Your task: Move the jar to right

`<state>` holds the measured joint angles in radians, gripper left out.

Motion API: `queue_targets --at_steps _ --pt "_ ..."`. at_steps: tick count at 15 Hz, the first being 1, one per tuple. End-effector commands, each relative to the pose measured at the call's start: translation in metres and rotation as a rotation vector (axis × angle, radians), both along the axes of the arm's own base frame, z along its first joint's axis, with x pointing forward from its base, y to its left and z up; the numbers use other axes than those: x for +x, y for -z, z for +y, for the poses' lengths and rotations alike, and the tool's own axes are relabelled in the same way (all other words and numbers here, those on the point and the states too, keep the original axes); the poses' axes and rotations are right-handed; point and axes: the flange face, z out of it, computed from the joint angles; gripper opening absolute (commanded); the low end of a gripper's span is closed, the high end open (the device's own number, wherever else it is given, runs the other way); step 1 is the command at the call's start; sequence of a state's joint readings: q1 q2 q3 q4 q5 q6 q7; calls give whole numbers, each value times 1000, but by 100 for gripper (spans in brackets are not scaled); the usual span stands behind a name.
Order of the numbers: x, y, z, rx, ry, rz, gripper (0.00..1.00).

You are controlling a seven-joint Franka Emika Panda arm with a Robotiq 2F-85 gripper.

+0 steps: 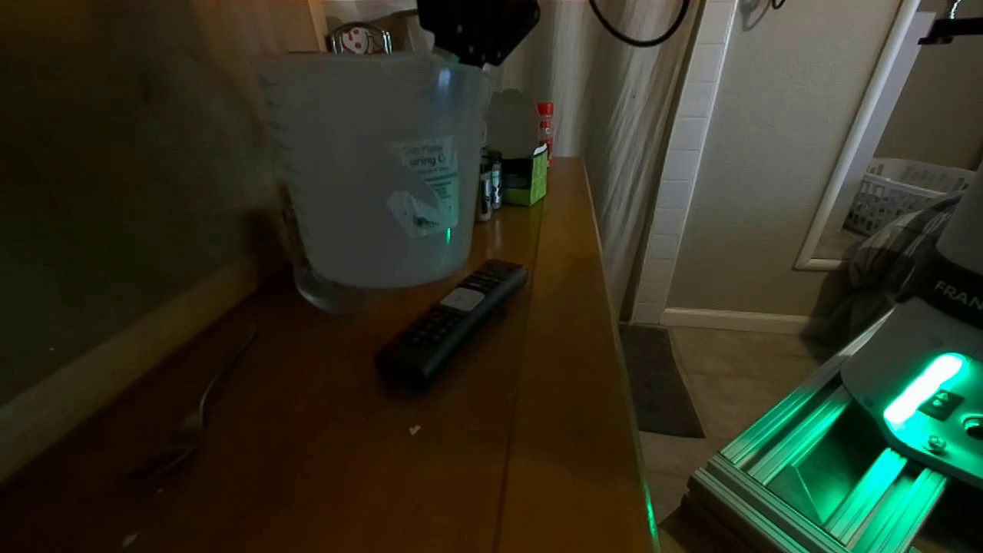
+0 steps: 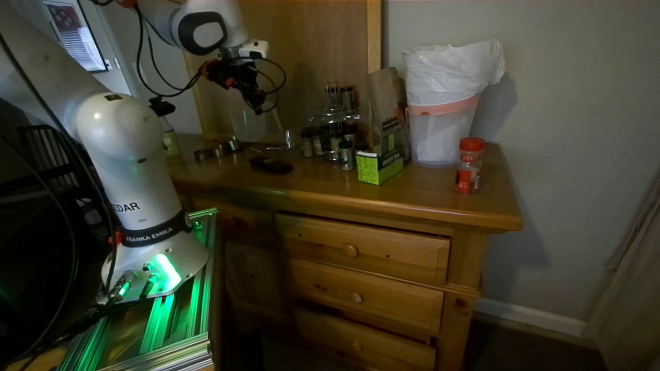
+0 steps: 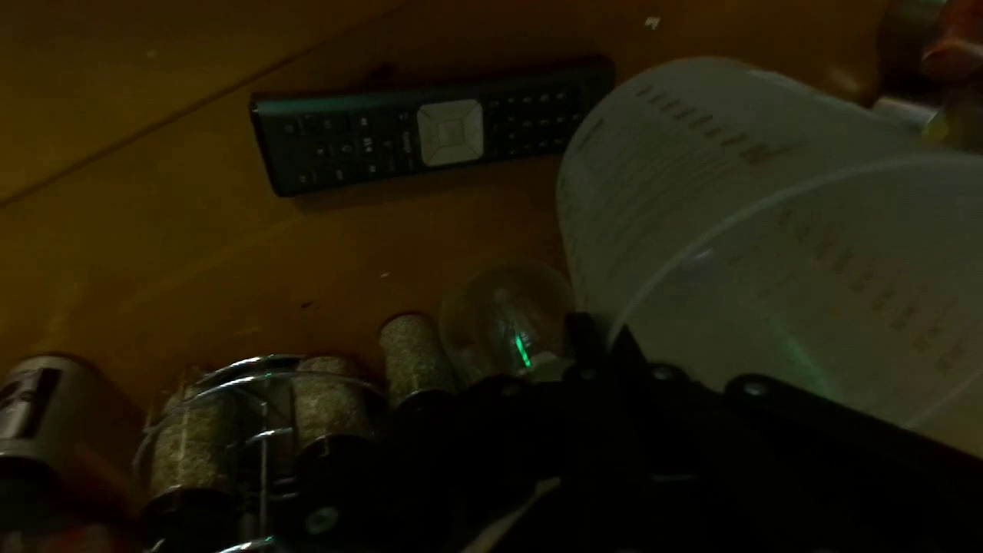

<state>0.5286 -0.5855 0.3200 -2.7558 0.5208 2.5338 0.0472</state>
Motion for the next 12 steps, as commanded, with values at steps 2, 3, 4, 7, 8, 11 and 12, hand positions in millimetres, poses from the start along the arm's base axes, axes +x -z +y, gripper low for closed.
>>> queue_targets --at_steps 2,3,4,7,8,11,12 --pt "7 -9 -8 -28 78 -34 4" --pt "7 -10 -9 -40 94 -45 4" --pt "7 -10 -9 -45 99 -49 4" --pt "5 -10 -7 -47 103 -49 1" --pt "7 -13 -9 -44 94 -55 1" --pt "18 -28 -27 40 57 -43 1" --pt "23 -33 -35 63 64 -43 1"
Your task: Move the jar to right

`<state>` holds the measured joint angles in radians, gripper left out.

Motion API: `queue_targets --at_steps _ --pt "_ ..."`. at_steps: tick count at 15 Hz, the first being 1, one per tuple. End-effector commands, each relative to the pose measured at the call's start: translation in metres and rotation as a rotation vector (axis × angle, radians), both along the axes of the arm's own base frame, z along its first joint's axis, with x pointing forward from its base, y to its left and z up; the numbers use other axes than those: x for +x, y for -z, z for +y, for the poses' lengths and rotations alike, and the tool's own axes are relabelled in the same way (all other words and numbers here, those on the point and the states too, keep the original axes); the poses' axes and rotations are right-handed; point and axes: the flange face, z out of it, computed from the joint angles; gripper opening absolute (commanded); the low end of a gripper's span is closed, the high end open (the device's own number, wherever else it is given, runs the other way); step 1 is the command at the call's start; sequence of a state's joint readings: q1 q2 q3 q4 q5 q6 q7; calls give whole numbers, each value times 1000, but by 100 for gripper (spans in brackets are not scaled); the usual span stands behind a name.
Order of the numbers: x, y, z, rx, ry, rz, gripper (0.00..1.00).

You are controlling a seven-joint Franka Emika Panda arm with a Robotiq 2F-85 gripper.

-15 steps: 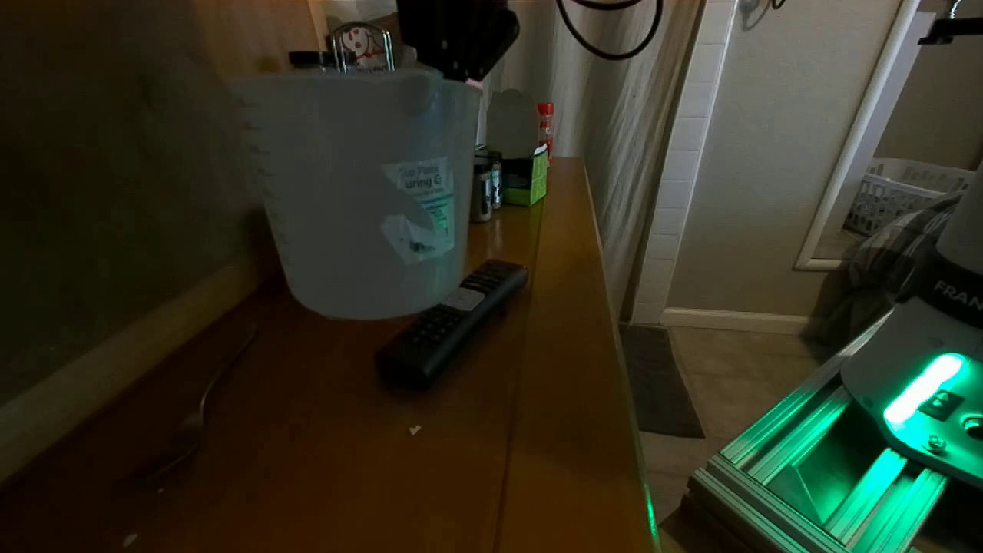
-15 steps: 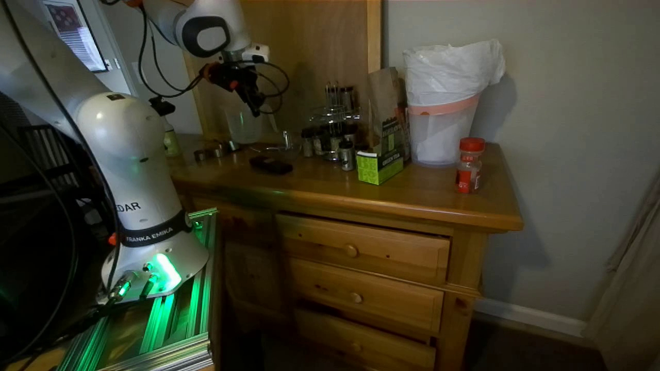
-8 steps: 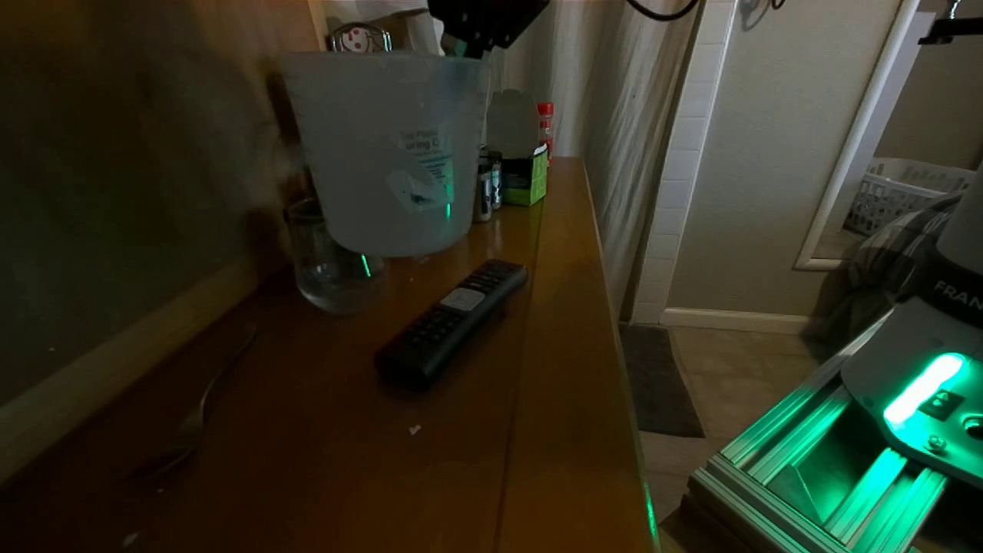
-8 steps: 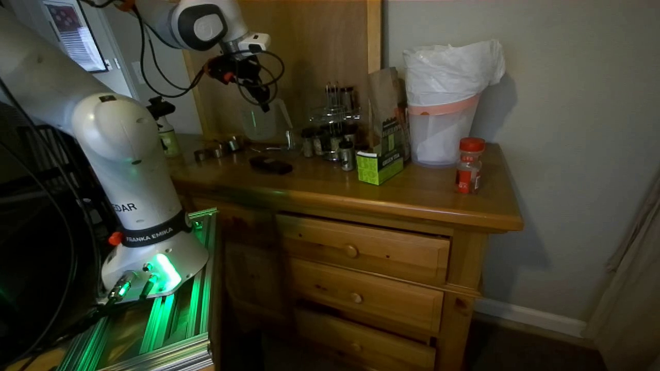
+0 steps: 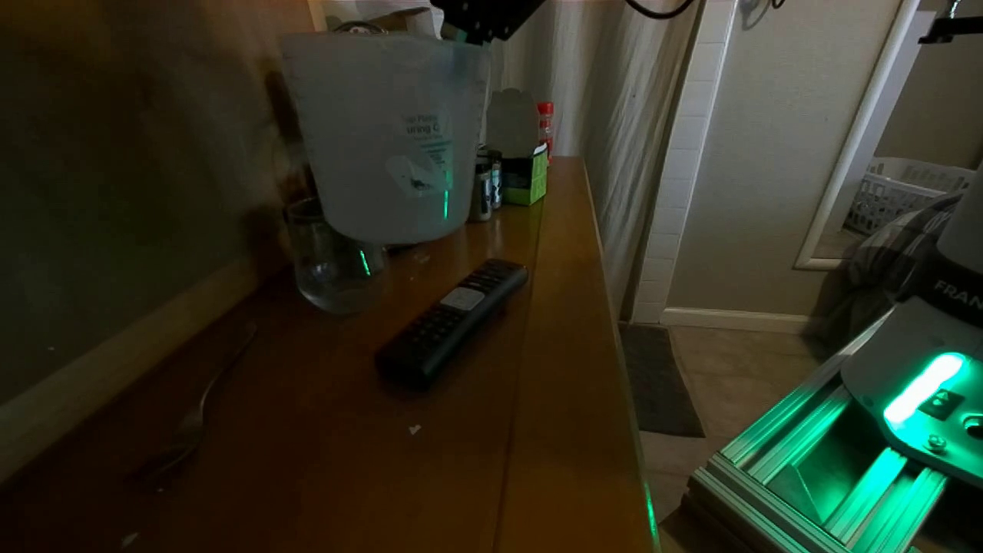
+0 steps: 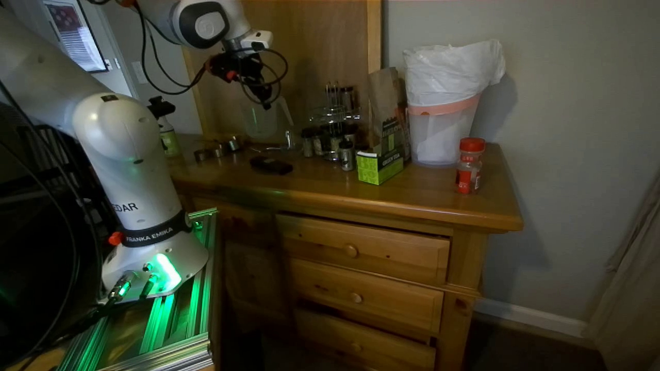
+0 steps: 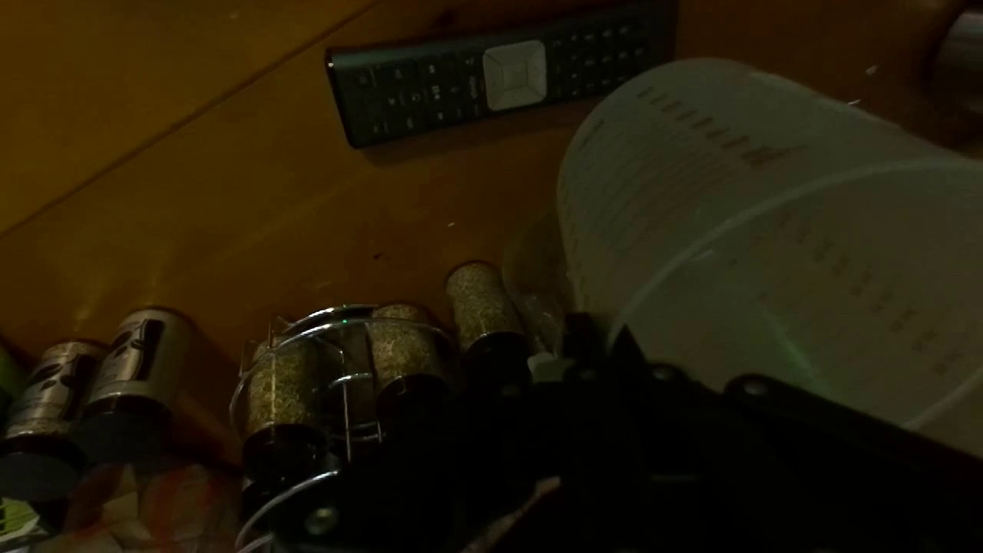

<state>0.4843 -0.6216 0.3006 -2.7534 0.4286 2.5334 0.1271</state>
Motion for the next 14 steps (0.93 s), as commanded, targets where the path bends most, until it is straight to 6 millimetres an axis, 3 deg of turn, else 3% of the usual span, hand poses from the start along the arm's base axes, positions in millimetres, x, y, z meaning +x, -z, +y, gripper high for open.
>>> queue_targets --at_steps 1,6,14 --pt "15 -23 -27 100 -23 6 1" --pt "35 -30 -68 24 91 -3 1" --pt "49 -28 -102 -231 162 -92 1"
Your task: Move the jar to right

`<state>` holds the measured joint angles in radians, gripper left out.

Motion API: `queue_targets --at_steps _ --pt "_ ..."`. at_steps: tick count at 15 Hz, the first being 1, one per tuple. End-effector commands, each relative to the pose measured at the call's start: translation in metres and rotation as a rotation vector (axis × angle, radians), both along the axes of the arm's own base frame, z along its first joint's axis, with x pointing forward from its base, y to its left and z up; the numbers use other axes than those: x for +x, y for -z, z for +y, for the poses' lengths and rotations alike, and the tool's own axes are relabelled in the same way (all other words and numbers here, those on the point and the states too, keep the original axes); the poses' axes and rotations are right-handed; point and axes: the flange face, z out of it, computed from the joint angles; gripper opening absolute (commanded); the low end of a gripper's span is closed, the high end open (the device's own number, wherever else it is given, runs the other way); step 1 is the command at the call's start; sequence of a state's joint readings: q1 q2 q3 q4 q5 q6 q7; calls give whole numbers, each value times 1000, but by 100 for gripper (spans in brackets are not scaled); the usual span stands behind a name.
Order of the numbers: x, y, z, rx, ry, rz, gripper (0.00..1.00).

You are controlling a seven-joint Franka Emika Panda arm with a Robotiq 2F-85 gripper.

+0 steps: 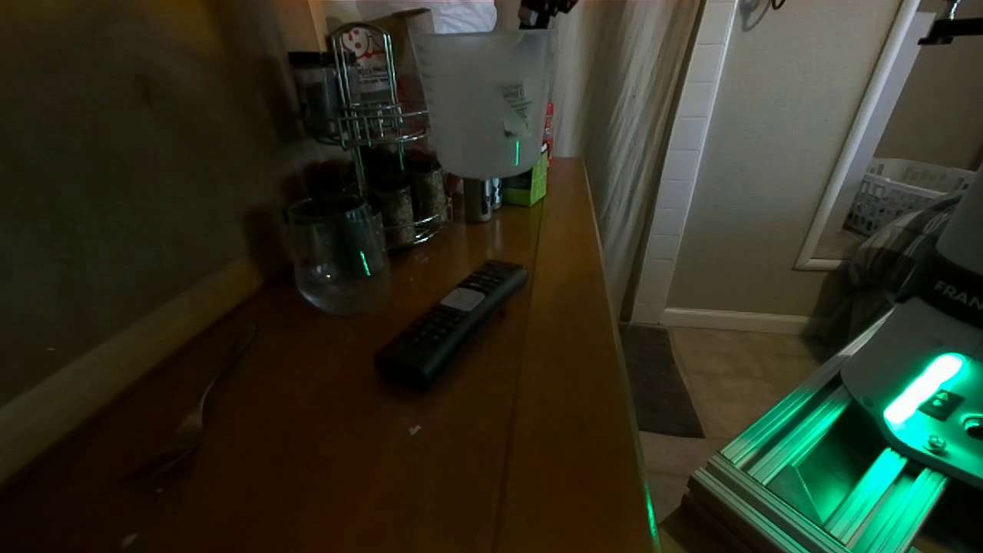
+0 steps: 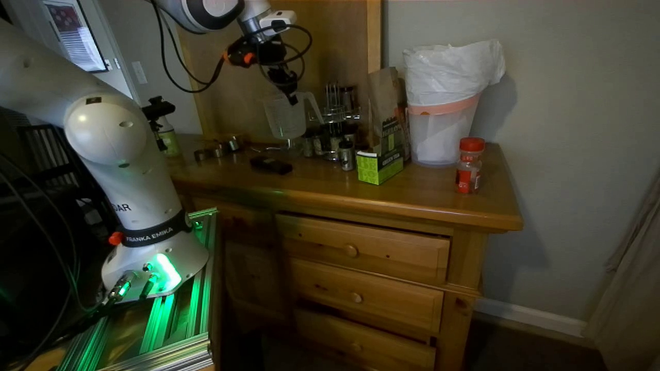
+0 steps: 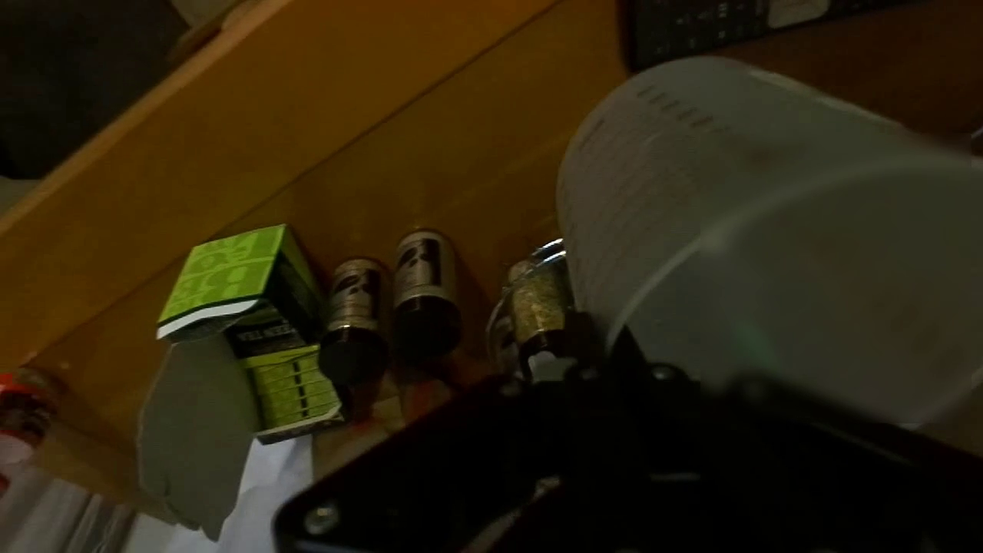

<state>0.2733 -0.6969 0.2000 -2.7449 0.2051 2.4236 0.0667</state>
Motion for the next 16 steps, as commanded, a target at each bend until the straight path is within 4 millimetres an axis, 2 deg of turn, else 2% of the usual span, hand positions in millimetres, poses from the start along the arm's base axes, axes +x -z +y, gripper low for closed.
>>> queue_targets --at_steps 1,8,12,16 --pt "1 1 -6 -115 86 -30 1" --pt "8 55 -3 -240 243 135 1" --pt "21 78 -8 -174 334 227 1" --pt "39 87 -18 -67 420 278 1"
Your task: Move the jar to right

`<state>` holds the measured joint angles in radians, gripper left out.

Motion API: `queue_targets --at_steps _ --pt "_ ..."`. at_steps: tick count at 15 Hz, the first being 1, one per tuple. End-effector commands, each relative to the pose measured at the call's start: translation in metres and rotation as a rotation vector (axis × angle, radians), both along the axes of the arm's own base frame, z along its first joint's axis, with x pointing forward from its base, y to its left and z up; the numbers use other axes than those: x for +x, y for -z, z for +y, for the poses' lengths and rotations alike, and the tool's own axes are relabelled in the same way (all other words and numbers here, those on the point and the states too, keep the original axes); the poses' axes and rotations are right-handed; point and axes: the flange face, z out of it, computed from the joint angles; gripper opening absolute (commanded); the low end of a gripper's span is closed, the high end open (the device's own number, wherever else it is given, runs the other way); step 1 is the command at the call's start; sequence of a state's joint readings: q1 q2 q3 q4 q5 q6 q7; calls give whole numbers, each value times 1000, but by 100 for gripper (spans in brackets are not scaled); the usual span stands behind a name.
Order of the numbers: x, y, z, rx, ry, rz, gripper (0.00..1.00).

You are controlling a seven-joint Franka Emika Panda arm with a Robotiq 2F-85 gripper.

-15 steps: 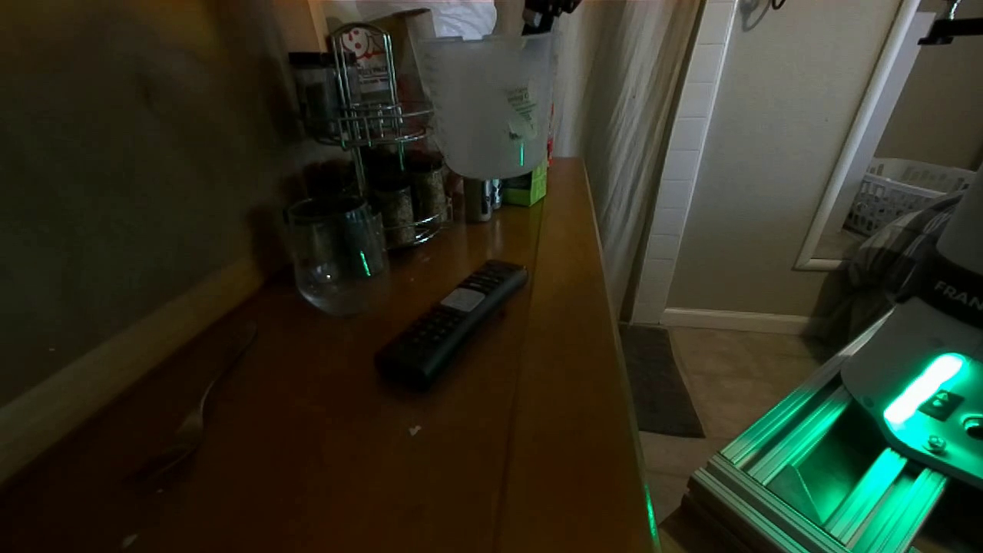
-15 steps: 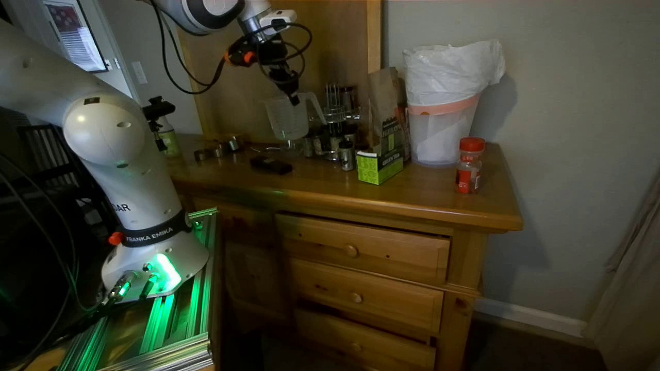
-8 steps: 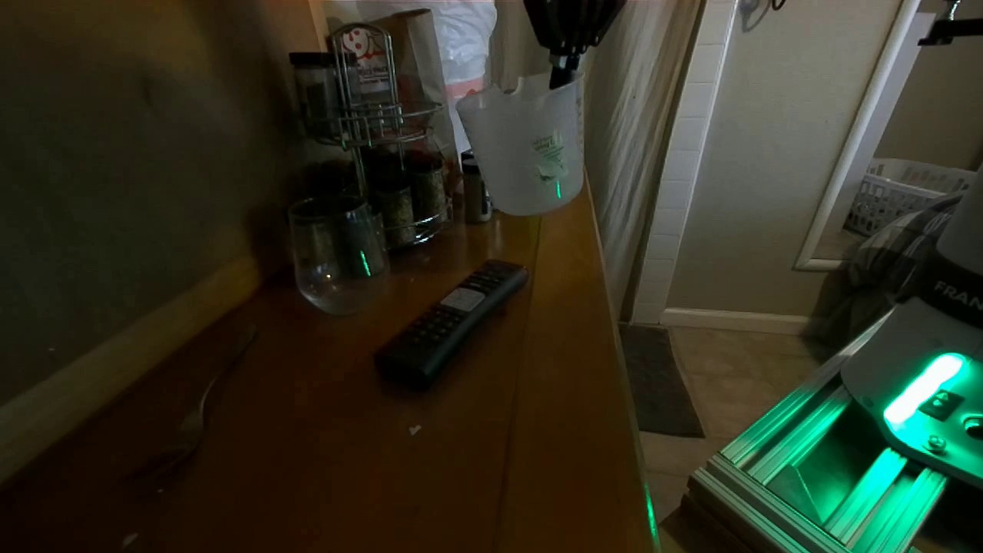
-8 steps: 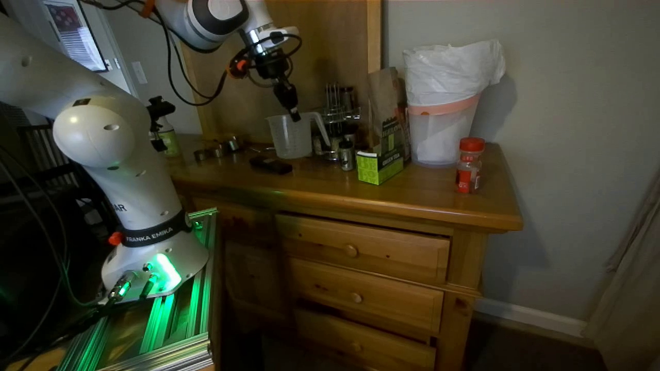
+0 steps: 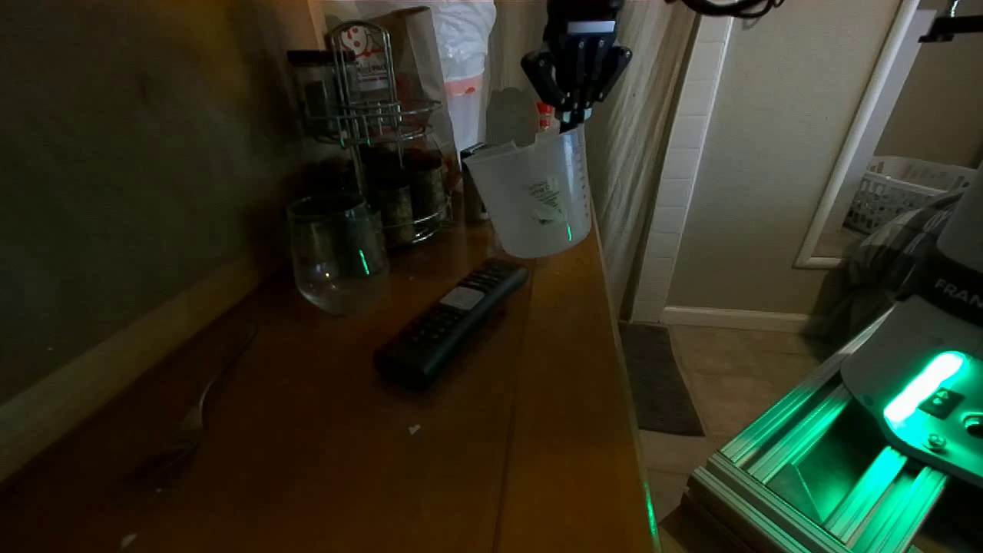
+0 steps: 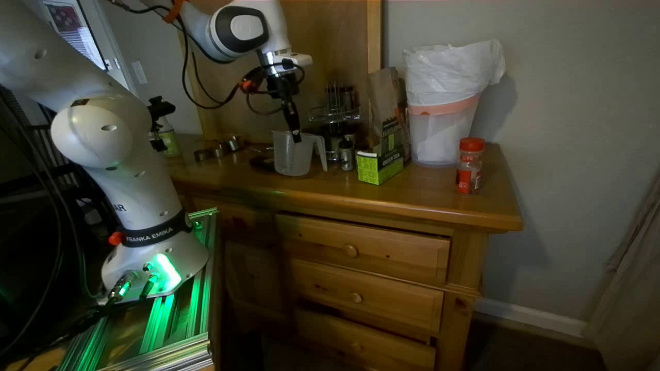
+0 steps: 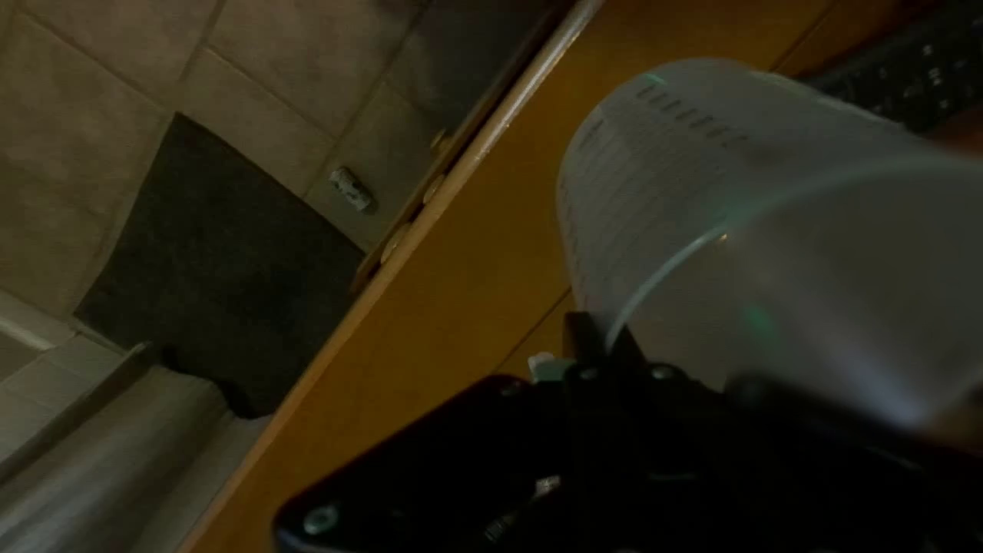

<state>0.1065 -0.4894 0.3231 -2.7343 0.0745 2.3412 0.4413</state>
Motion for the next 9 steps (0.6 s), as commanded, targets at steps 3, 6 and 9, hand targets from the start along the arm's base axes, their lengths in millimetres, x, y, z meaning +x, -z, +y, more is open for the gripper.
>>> queue_targets --at_steps 3,6,9 --pt "26 5 -10 135 112 10 1" --pt "32 8 -17 172 144 -14 1" --pt "36 8 -21 189 155 -63 1"
